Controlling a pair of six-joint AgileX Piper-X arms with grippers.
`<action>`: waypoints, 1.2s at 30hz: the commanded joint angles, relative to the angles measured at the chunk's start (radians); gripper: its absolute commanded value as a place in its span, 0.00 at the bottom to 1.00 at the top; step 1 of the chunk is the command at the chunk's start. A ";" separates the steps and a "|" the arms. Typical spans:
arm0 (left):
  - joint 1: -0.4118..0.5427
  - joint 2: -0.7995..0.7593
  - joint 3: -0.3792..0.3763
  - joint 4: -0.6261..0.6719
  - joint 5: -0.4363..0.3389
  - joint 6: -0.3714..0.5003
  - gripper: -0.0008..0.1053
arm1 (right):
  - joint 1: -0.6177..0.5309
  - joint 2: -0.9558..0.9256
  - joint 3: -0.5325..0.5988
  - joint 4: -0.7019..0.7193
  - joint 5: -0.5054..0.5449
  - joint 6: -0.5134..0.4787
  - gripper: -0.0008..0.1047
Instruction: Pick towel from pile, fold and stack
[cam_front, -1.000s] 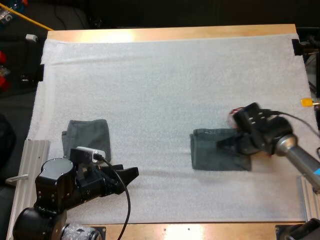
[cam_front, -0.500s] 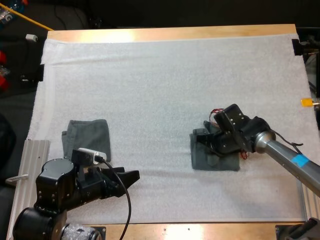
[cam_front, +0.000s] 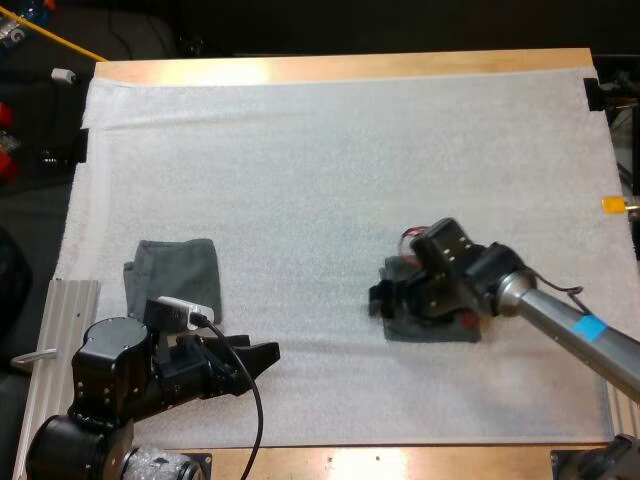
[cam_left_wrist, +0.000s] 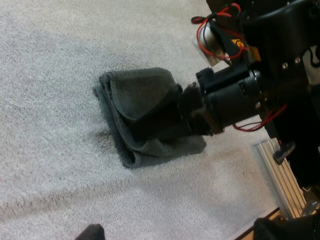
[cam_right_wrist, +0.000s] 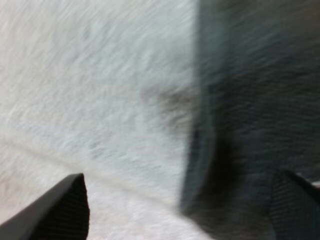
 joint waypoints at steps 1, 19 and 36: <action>0.001 -0.002 -0.006 -0.002 0.012 0.001 0.56 | 0.018 -0.003 0.000 -0.026 -0.018 -0.002 0.68; 0.001 -0.002 -0.006 -0.002 0.019 0.001 0.56 | 0.071 -0.087 0.000 -0.064 -0.005 0.076 0.68; 0.001 -0.002 -0.006 -0.002 0.037 0.083 0.69 | 0.071 -0.722 0.000 0.380 0.267 -0.035 0.68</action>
